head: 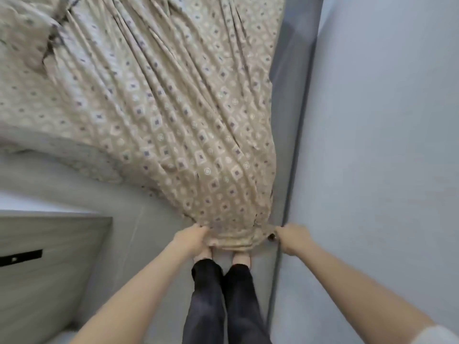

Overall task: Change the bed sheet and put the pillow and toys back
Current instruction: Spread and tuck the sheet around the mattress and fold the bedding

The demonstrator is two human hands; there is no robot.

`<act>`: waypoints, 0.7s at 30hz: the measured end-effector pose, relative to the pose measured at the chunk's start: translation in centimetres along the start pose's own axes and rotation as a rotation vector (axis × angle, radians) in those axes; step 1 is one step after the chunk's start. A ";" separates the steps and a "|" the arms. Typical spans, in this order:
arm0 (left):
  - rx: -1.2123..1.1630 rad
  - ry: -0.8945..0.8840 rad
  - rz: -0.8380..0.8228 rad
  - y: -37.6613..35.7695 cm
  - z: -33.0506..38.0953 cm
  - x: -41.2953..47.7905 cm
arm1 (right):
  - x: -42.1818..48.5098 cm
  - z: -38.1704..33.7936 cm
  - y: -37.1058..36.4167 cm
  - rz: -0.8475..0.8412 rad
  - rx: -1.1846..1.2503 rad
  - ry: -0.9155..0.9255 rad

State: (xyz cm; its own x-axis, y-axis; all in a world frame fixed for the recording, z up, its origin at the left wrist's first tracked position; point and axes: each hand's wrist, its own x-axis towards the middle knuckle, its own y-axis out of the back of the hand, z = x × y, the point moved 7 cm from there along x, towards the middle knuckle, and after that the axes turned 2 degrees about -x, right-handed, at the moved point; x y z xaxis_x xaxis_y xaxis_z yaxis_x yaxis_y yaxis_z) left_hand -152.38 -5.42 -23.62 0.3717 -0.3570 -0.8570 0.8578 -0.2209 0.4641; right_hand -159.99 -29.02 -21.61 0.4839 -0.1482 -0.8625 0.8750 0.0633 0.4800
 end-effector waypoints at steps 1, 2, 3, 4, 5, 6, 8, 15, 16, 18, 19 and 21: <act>-0.031 0.007 0.024 1.0 -0.3 -0.5 | -0.5 -0.1 0.9 0.030 0.004 0.001; -0.065 0.010 0.051 2.2 -0.5 -1.0 | -1.0 -0.1 1.8 0.046 0.012 0.002; -0.106 0.012 0.082 3.4 -0.8 -1.6 | -1.7 -0.2 2.8 0.049 0.023 0.002; -0.149 0.013 0.116 4.8 -1.1 -2.3 | -2.2 -0.2 3.8 0.057 0.032 0.005; -0.190 0.013 0.149 6.3 -1.4 -3.0 | -2.8 -0.3 5.0 0.072 0.043 0.010; -0.230 0.013 0.178 7.7 -1.6 -3.7 | -3.3 -0.4 6.1 0.092 0.051 0.014; -0.306 0.009 0.249 10.9 -2.2 -5.5 | -4.7 -0.4 8.7 0.128 0.079 0.010; -0.525 -0.016 0.404 19.1 -3.9 -11.0 | -8.2 -0.7 16.7 0.223 0.183 0.022; -0.554 -0.015 0.425 20.0 -4.4 -11.7 | -8.6 -0.8 17.9 0.239 0.190 0.019; -0.614 -0.008 0.454 21.3 -5.6 -12.8 | -9.3 -1.1 20.2 0.263 0.210 0.020; -0.652 -0.002 0.478 22.4 -7.0 -13.7 | -9.4 -1.7 22.0 0.288 0.219 0.023; -0.724 0.001 0.495 23.3 -8.9 -14.7 | -9.5 -2.4 24.2 0.301 0.237 0.025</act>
State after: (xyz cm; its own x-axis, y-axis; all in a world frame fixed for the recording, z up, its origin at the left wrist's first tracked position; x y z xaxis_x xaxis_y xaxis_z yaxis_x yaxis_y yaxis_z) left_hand -134.69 2.70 -2.21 0.7609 -0.2581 -0.5953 0.6122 0.5896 0.5268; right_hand -143.42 -23.71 -2.17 0.7215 -0.1334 -0.6795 0.6668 -0.1305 0.7337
